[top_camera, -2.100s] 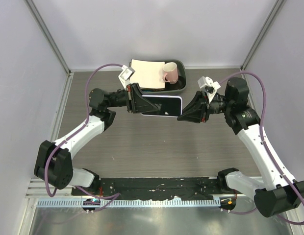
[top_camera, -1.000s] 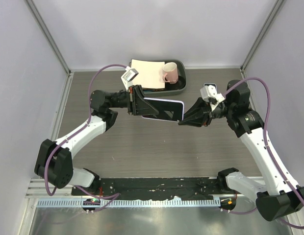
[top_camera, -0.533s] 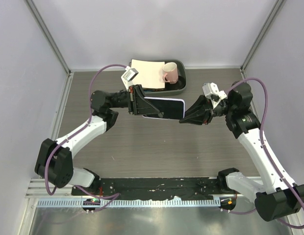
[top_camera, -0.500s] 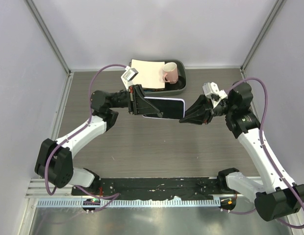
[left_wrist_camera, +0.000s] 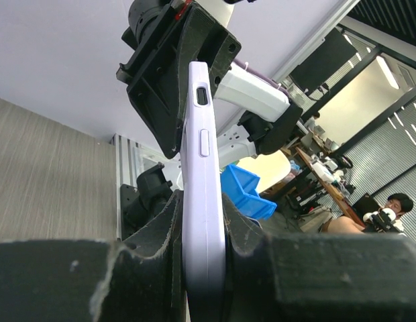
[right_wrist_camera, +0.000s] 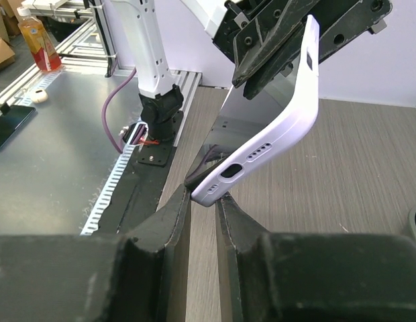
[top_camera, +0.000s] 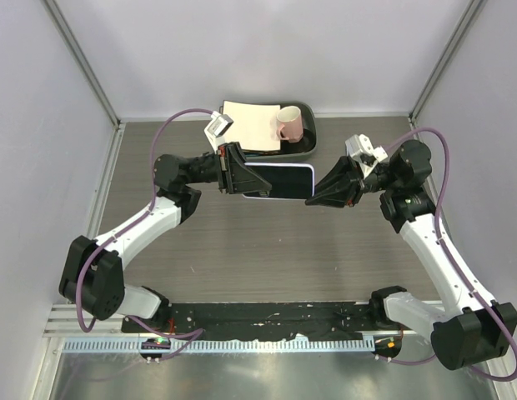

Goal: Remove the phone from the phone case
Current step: Remove the phone case from the phone.

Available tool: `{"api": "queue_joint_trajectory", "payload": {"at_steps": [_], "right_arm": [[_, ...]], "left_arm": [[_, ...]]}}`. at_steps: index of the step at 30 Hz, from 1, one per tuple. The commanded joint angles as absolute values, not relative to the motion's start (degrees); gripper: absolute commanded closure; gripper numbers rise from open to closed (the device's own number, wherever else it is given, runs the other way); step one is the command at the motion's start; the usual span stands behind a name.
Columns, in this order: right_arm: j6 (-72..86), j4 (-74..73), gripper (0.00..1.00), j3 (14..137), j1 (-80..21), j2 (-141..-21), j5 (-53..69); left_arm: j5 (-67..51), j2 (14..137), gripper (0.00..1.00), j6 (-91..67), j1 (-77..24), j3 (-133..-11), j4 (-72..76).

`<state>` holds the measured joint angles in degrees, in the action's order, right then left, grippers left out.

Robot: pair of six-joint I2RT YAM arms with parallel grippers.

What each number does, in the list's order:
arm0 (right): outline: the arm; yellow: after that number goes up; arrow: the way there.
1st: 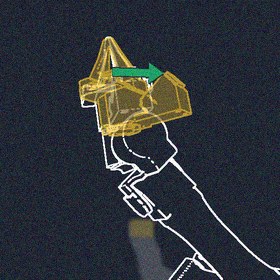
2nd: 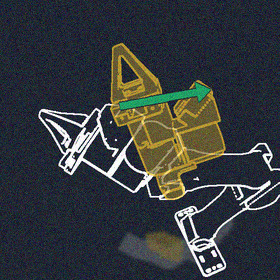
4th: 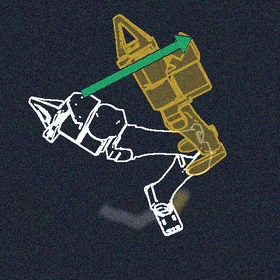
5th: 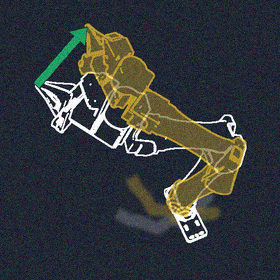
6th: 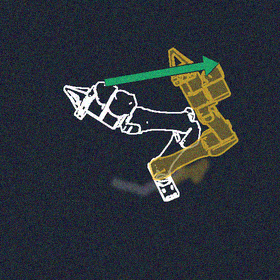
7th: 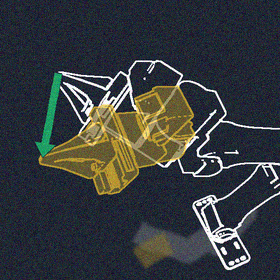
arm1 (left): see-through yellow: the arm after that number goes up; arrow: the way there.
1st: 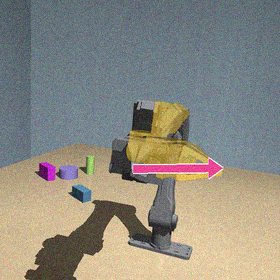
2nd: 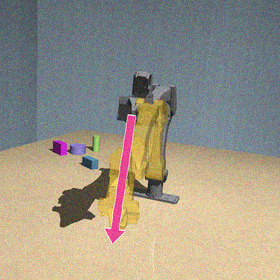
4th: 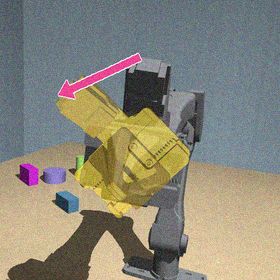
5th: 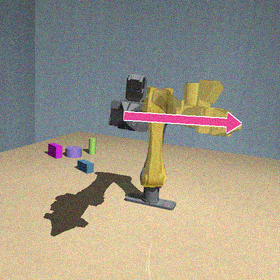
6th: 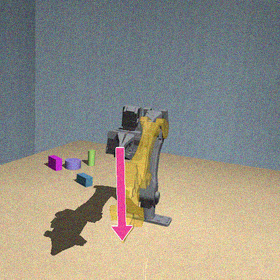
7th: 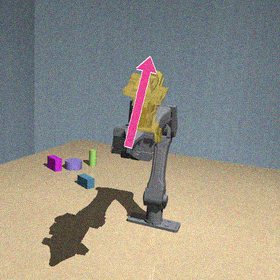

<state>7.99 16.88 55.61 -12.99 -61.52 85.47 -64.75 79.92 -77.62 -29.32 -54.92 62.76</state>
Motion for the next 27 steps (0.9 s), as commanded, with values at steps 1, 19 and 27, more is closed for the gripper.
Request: {"api": "queue_joint_trajectory", "payload": {"at_steps": [1,19,27], "right_arm": [[0.4,19.4,0.99,56.4,-13.6,-66.0,62.7],[10.4,30.0,0.99,52.0,-12.7,-71.1,60.7],[20.6,37.6,0.99,52.4,-12.6,-71.6,62.0]], "left_arm": [[-73.9,78.1,1.0,-83.0,-39.8,-56.2,67.7],[-73.7,77.5,1.0,-85.1,-43.2,-58.9,70.6],[-73.9,77.3,1.0,-84.9,-43.7,-58.0,70.8]]}}
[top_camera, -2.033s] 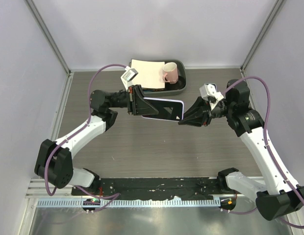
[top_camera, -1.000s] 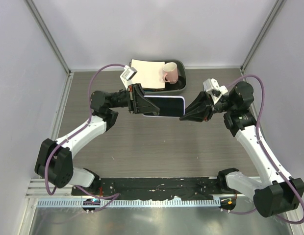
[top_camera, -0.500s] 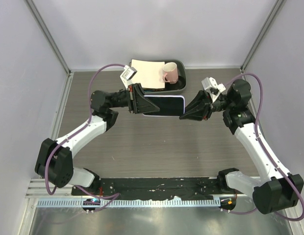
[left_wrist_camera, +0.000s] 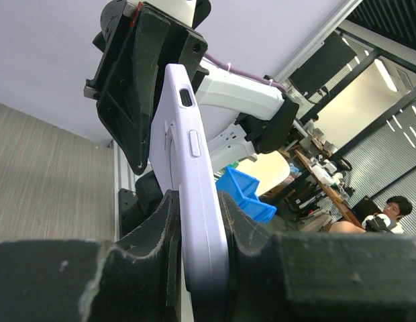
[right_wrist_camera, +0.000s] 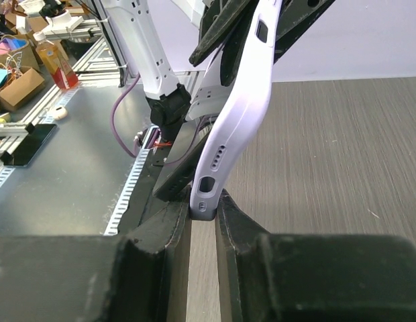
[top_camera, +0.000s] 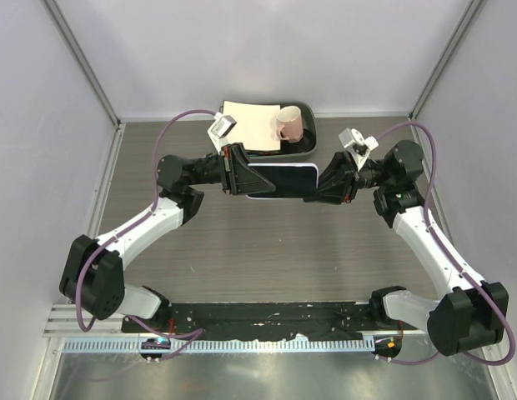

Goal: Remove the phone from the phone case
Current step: Remove the phone case from the phone.

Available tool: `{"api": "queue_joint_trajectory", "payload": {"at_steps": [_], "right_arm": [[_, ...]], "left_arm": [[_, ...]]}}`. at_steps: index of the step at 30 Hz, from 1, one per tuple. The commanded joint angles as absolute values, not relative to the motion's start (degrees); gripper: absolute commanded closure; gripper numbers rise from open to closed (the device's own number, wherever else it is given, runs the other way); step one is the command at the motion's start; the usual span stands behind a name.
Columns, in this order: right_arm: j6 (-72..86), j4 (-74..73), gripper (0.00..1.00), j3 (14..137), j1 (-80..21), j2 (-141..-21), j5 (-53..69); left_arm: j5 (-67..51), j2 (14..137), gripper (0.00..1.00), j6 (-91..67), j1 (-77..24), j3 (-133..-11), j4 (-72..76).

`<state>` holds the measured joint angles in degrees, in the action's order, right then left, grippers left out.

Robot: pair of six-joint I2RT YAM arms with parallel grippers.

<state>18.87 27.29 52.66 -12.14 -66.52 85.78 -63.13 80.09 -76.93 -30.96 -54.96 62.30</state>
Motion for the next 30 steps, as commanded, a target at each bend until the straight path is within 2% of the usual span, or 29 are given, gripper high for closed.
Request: {"api": "queue_joint_trajectory", "payload": {"at_steps": [1,14,19,30], "right_arm": [[21.4,38.4,0.99,52.2,-12.7,-71.5,61.9],[24.2,39.8,0.99,51.9,-9.9,-69.4,62.2],[26.5,40.2,0.99,52.8,-9.2,-69.2,62.8],[29.7,39.6,0.99,53.8,-8.2,-68.2,61.8]], "left_arm": [[-73.9,77.4,1.0,-84.9,-43.7,-58.0,70.8],[-74.4,77.3,1.0,-81.3,-42.1,-56.5,68.6],[-77.3,76.4,1.0,-75.0,-41.9,-56.5,57.4],[-77.8,75.1,1.0,-71.4,-40.9,-56.2,53.5]]}}
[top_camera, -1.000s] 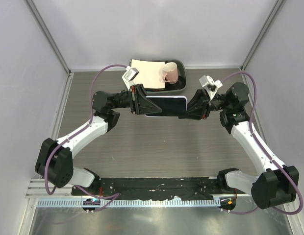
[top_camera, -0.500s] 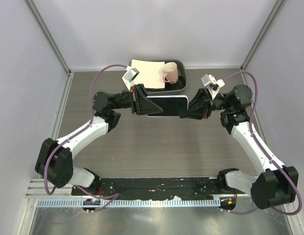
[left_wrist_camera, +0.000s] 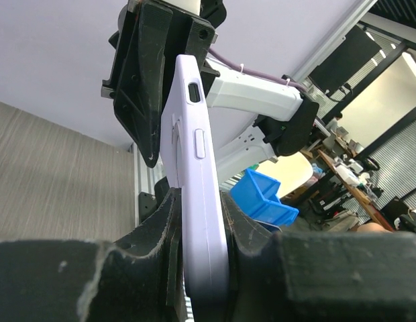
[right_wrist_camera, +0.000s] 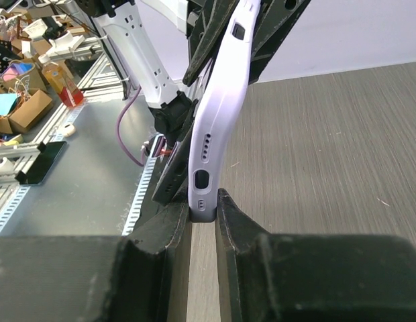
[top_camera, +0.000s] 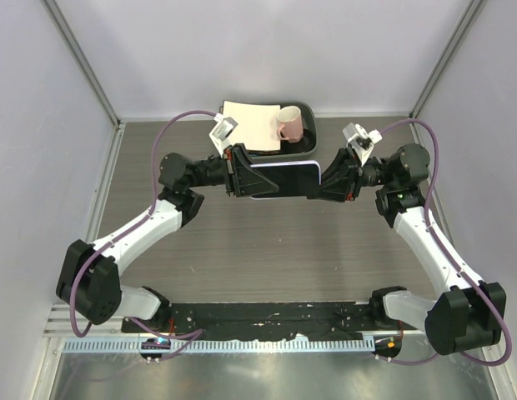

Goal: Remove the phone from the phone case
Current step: Remove the phone case from the phone.

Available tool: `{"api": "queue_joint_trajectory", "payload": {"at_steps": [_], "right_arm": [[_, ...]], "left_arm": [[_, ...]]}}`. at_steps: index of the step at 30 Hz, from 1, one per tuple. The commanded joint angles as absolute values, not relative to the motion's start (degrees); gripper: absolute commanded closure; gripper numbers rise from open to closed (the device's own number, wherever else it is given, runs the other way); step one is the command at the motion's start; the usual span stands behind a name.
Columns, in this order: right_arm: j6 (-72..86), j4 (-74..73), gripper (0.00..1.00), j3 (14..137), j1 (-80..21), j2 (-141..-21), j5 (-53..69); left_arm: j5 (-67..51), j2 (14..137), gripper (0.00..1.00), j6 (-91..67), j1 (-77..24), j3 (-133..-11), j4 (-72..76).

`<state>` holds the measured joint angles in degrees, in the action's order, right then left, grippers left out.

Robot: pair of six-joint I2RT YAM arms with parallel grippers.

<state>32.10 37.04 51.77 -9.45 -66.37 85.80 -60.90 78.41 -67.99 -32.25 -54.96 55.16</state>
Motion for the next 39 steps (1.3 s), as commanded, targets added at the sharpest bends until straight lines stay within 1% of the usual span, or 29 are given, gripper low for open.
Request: {"api": "queue_joint_trajectory", "payload": {"at_steps": [1,10,23,24,25,27,28,30,31,33,34,37,39], "right_arm": [[29.8,39.1,0.99,54.0,-8.0,-68.0,61.5],[33.6,39.2,0.99,54.7,-7.7,-64.9,60.2],[36.9,41.1,0.98,52.6,-7.6,-63.0,57.8],[36.6,40.5,0.97,52.7,-7.6,-62.9,58.0],[34.8,37.8,0.91,53.3,-7.6,-62.8,58.3],[32.2,33.9,0.83,54.0,-7.5,-62.1,59.1],[28.3,29.2,0.75,54.8,-7.6,-61.8,59.5],[23.5,23.1,0.66,56.0,-7.5,-60.6,60.4],[21.1,17.4,0.59,57.1,-7.6,-60.2,60.5],[15.1,12.2,0.53,58.2,-7.5,-59.2,60.6],[13.8,8.8,0.47,59.0,-7.3,-58.8,61.3],[10.8,4.2,0.36,60.0,-7.0,-58.1,63.1],[9.8,2.0,0.33,60.7,-6.1,-57.7,64.2]], "left_arm": [[-77.7,75.0,1.0,-71.1,-40.6,-55.9,53.3],[-77.3,74.9,1.0,-68.0,-39.4,-55.8,49.7],[-74.8,74.6,1.0,-66.9,-37.5,-55.4,49.2],[-74.6,74.6,1.0,-66.8,-37.1,-55.5,49.3],[-74.4,74.7,1.0,-66.7,-36.9,-55.6,49.7],[-74.1,74.7,1.0,-66.2,-36.3,-56.0,49.7],[-74.2,74.7,1.0,-65.9,-36.0,-56.1,49.7],[-74.8,74.5,1.0,-65.2,-35.1,-56.5,49.4],[-74.9,74.4,1.0,-64.9,-34.7,-56.8,48.5],[-75.1,74.0,1.0,-64.8,-33.9,-57.0,48.3],[-75.1,73.9,1.0,-64.9,-33.8,-57.0,48.4],[-75.7,73.8,1.0,-65.0,-33.4,-57.5,48.8],[-76.1,73.8,1.0,-64.4,-32.9,-57.9,48.4]]}}
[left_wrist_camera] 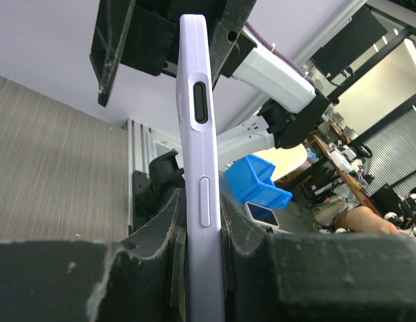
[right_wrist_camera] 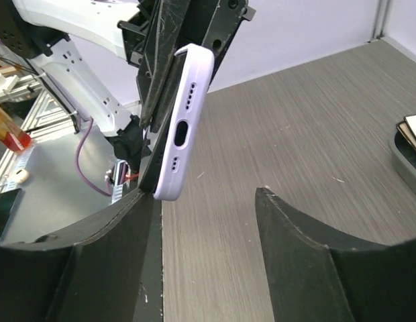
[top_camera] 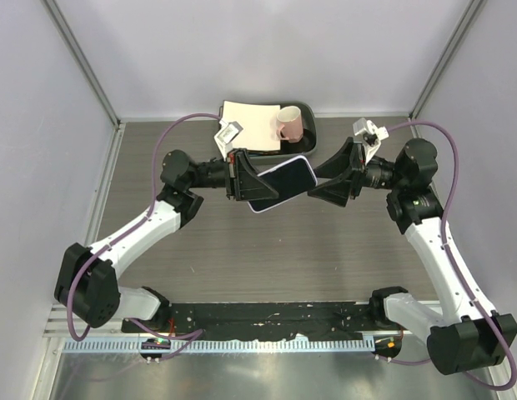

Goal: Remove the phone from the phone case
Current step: Remove the phone case from the phone.

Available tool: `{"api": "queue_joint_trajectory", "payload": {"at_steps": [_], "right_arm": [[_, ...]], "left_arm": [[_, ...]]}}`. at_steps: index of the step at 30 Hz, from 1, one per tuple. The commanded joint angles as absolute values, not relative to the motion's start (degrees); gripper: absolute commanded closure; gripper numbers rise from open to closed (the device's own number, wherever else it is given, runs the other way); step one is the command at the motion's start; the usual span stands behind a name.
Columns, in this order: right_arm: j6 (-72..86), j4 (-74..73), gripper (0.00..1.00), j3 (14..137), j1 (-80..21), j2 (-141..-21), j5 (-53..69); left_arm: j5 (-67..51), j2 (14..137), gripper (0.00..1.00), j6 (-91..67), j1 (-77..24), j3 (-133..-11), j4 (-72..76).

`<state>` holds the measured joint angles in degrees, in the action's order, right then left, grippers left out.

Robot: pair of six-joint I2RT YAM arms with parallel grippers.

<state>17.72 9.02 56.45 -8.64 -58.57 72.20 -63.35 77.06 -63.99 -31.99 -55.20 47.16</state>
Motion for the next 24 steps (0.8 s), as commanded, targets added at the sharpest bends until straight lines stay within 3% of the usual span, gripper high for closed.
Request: {"api": "queue_joint_trajectory", "payload": {"at_steps": [1,11,17,24], "right_arm": [[9.8,0.6,0.31,61.2,-5.5,-57.3,65.6],[20.6,3.2,0.26,63.4,1.8,-58.3,76.6],[57.2,45.4,0.26,55.5,1.6,-57.8,69.6],[59.1,52.6,0.29,50.6,-3.8,-58.7,56.9]], "left_arm": [[-76.6,73.9,1.0,-64.0,-32.7,-58.1,47.4],[-77.9,73.6,1.0,-61.8,-32.0,-59.2,46.3],[-76.8,73.7,1.0,-55.3,-31.8,-61.2,37.0],[-69.6,74.6,1.0,-46.8,-31.6,-62.4,23.2]]}}
